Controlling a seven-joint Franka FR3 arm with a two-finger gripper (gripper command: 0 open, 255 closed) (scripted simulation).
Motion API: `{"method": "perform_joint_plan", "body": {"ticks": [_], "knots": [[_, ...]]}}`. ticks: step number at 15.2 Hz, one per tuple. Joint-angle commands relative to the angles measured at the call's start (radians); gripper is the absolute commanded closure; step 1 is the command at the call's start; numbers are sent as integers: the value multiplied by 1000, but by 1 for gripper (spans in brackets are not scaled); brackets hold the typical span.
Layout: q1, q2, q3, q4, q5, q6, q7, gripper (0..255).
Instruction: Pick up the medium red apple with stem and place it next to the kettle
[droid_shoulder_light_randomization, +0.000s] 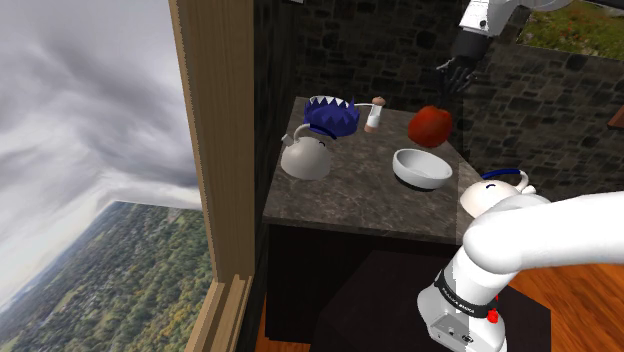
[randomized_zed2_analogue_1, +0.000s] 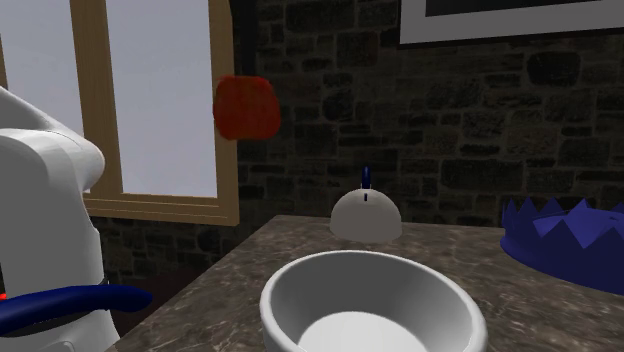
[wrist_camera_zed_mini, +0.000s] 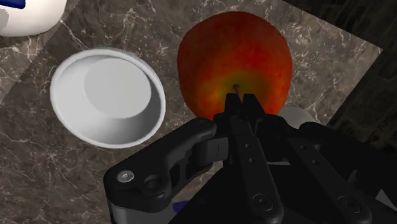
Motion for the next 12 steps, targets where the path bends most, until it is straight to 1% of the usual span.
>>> {"method": "perform_joint_plan", "body": {"ticks": [1, 6, 12], "knots": [[-15, -42, -28, -19, -26, -22, -35, 255], [-53, -126, -108, -33, -102, -84, -132, 255], [-94, -195, -213, -13, -204, -155, -260, 255]]}}
